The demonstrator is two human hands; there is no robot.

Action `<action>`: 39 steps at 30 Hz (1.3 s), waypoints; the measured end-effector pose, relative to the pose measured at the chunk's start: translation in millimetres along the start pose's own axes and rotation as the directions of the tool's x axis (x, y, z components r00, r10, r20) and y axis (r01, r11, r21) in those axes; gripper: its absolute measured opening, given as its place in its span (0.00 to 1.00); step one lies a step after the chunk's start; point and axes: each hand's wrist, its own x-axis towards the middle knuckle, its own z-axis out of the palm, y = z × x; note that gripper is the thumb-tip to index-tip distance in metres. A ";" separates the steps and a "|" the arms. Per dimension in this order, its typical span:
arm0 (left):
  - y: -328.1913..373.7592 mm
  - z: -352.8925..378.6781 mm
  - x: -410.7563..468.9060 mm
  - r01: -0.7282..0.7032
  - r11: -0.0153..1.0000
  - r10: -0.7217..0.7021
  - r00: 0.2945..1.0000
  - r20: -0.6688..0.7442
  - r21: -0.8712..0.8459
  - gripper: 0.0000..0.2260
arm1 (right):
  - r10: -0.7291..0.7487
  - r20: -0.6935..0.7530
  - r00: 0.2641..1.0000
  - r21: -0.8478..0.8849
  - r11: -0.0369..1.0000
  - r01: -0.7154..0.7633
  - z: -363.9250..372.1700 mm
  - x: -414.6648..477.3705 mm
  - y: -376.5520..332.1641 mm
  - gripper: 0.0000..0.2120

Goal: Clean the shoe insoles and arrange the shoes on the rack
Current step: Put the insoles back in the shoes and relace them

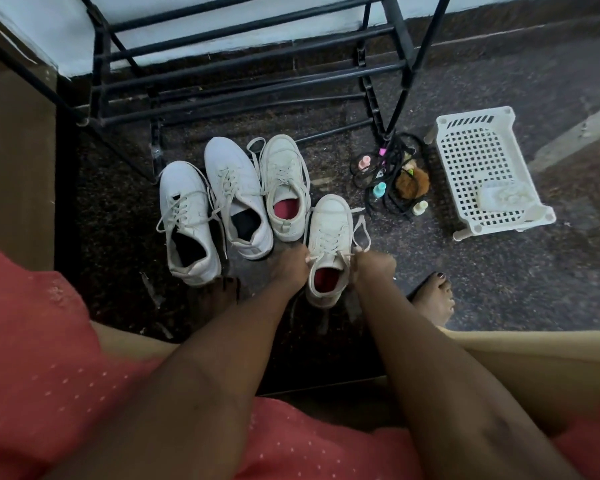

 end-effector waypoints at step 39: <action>15.9 35.8 -5.4 0.235 0.575 -0.454 0.888 -0.067 -0.784 0.10 | -0.001 0.117 0.993 0.162 0.987 -0.018 -3.8 24.4 33.1 0.09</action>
